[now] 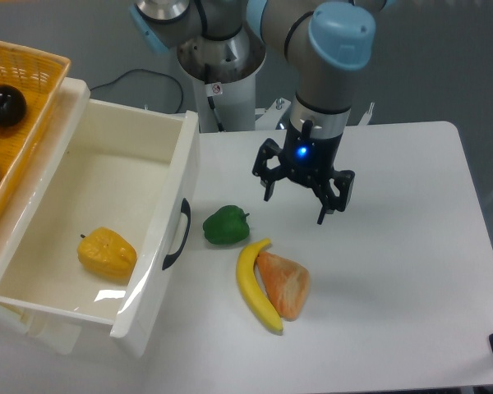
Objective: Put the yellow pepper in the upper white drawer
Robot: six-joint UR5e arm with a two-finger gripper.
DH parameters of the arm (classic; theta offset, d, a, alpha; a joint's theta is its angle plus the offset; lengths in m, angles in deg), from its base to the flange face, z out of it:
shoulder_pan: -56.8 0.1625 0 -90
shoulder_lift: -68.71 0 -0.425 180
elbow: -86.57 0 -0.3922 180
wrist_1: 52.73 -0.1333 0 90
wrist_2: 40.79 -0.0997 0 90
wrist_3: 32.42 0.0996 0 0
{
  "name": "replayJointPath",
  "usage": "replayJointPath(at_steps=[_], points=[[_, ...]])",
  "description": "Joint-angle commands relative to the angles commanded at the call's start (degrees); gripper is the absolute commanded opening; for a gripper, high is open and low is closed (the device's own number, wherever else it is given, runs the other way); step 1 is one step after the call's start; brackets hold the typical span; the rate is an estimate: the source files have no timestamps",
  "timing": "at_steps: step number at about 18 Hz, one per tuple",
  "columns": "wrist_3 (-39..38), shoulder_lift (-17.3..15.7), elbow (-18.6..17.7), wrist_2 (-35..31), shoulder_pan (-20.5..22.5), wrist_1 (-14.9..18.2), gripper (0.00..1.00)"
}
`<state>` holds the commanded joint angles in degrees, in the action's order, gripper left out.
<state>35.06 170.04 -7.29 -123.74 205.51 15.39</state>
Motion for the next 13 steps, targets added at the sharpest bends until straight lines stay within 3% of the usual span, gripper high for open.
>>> replayJointPath(at_steps=[4,7,13], points=[[7.7,1.6,-0.7,-5.3,-0.2,1.1,1.00],[12.7,4.3,1.3,-6.1,0.5,2.6,1.00],[13.9,7.8,1.8,-10.2,0.3,1.7,1.00]])
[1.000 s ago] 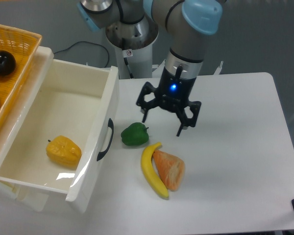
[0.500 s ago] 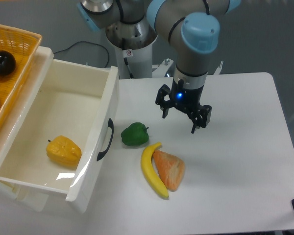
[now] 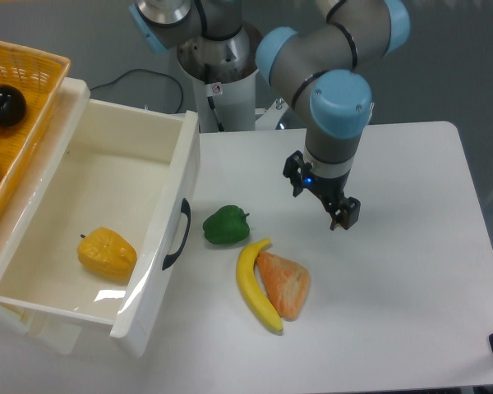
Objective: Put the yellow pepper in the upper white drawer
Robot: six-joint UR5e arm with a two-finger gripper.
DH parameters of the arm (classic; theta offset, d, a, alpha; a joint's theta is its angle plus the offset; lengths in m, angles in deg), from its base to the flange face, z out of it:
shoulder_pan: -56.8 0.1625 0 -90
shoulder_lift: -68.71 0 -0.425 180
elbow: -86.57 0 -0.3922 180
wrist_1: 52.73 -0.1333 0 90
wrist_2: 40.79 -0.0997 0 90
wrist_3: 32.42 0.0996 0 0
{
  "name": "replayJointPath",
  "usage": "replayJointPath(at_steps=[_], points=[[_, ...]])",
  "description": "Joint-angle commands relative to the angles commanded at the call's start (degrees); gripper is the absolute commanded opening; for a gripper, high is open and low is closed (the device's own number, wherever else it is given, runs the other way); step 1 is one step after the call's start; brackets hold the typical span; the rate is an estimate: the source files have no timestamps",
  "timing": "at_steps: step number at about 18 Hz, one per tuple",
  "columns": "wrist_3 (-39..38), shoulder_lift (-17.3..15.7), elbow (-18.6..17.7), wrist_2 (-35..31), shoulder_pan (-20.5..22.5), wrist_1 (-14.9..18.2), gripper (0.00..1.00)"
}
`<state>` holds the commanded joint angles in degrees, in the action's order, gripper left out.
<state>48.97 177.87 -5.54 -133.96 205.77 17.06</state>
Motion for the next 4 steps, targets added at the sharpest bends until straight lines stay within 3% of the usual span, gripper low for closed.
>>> replayJointPath(at_steps=[4], points=[[0.9,0.7,0.2,0.3,0.2,0.0,1.00]])
